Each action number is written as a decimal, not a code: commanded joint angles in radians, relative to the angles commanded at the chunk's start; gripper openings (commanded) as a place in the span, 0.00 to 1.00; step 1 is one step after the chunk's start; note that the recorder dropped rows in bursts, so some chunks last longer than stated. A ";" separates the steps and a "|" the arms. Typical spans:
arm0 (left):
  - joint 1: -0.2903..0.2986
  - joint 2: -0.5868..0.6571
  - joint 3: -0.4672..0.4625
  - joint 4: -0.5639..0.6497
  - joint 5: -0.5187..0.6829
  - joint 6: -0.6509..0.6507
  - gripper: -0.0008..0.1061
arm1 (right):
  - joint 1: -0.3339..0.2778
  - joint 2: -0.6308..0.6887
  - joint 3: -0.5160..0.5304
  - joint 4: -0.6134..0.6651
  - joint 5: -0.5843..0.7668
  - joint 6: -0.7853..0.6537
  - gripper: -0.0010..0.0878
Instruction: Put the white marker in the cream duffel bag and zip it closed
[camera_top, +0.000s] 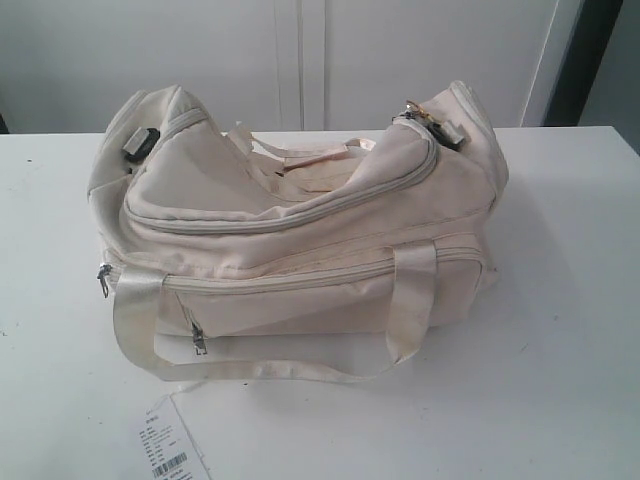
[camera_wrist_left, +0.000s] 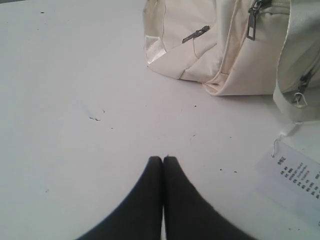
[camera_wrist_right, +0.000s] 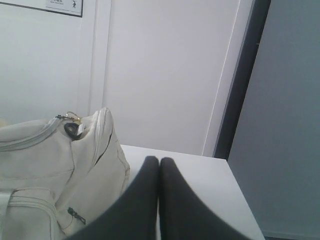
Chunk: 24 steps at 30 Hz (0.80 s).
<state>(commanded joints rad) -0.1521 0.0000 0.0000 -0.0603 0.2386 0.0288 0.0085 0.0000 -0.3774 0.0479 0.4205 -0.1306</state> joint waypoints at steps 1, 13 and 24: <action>0.000 0.000 0.000 -0.007 0.000 0.012 0.01 | 0.000 0.000 0.000 0.000 0.000 0.000 0.01; 0.000 0.000 0.000 -0.004 -0.007 -0.023 0.01 | 0.000 0.000 0.000 0.000 0.000 0.000 0.01; 0.000 0.000 0.000 -0.004 -0.007 -0.029 0.01 | 0.000 0.000 0.000 0.000 0.000 0.000 0.01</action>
<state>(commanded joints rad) -0.1521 0.0000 0.0000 -0.0640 0.2319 0.0000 0.0085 0.0000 -0.3774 0.0479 0.4205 -0.1306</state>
